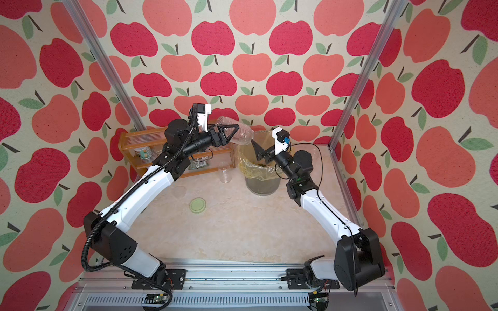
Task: Empty moldy mung beans from jars
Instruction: Place the jar at the center of the board.
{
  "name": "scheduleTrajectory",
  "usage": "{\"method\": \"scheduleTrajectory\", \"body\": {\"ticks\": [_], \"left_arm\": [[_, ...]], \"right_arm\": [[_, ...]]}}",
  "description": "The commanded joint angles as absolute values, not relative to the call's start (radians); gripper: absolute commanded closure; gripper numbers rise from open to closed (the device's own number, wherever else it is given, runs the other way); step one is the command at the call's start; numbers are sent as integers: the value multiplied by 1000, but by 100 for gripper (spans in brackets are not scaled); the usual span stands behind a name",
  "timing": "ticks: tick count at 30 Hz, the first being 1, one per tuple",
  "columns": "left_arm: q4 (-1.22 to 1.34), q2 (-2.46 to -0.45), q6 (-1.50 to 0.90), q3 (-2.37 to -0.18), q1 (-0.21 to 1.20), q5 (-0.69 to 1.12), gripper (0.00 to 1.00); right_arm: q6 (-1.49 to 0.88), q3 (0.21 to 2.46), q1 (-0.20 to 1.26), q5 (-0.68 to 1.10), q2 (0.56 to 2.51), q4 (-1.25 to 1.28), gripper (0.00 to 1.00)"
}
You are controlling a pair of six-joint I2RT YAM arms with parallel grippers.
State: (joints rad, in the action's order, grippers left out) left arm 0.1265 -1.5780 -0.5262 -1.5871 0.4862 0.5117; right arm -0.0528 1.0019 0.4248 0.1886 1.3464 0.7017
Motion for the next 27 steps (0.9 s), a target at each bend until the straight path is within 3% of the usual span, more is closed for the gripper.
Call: {"method": "scheduleTrajectory", "body": {"ticks": [1, 15, 27], "left_arm": [[141, -1550, -488, -1629, 490, 511, 28], [117, -1538, -462, -1610, 474, 486, 29], [-92, -1410, -340, -1602, 421, 428, 29]], "right_arm": [[-99, 1010, 405, 105, 1322, 666, 1], [-138, 978, 373, 126, 1321, 678, 1], [-142, 945, 360, 87, 1183, 530, 1]]}}
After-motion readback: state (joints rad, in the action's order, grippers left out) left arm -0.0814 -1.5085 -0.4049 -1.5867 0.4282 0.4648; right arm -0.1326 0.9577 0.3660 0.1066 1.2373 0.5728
